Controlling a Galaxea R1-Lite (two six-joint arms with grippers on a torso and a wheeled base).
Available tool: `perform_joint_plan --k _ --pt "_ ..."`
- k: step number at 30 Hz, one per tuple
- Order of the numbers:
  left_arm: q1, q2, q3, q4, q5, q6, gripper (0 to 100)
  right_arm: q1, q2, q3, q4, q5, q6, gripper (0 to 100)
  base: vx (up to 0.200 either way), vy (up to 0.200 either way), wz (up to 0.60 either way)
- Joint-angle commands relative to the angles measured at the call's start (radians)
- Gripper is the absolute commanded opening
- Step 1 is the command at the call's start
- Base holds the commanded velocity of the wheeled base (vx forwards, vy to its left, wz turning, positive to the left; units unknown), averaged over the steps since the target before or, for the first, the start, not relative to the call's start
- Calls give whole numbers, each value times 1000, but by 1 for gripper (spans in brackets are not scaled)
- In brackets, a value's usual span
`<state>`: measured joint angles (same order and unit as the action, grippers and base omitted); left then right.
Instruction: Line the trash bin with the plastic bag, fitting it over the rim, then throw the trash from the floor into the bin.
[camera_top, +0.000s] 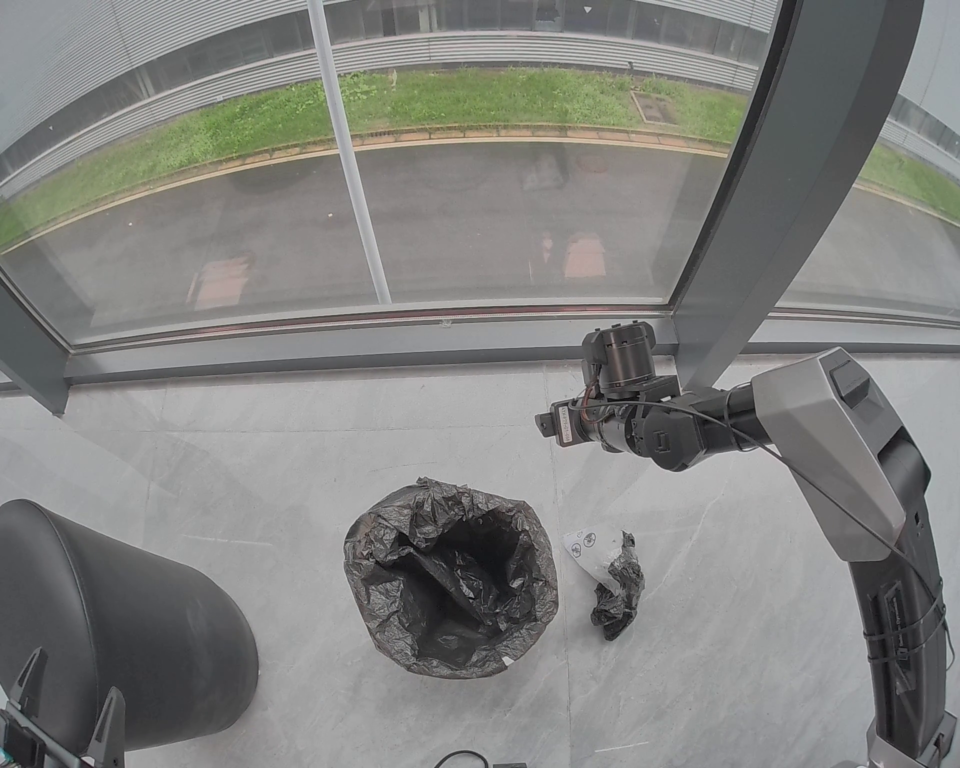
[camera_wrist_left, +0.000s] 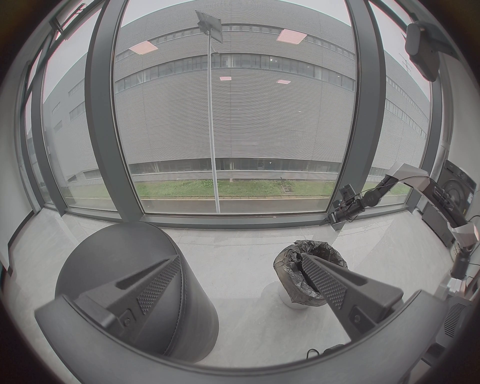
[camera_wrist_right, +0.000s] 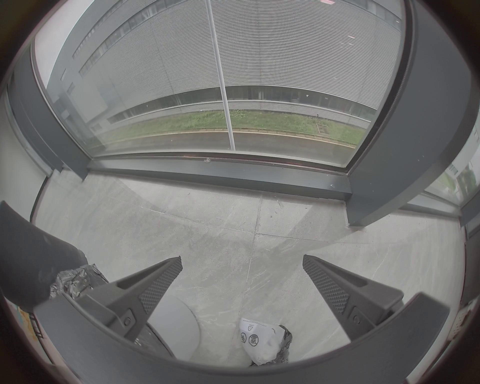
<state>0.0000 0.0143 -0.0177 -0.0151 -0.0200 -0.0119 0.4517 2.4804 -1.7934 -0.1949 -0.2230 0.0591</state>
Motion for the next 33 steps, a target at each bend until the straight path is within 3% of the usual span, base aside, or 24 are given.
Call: perform_joint_plan --k 1,16,33 --pt "0 -14 18 0 0 0 100 -2 112 -176 111 -1 -56 100 0 0 0" --pt "0 -14 18 0 0 0 100 -1 224 -207 264 1 -61 100 0 0 0" --pt "0 -14 18 0 0 0 100 -30 305 -207 273 1 -48 100 0 0 0"
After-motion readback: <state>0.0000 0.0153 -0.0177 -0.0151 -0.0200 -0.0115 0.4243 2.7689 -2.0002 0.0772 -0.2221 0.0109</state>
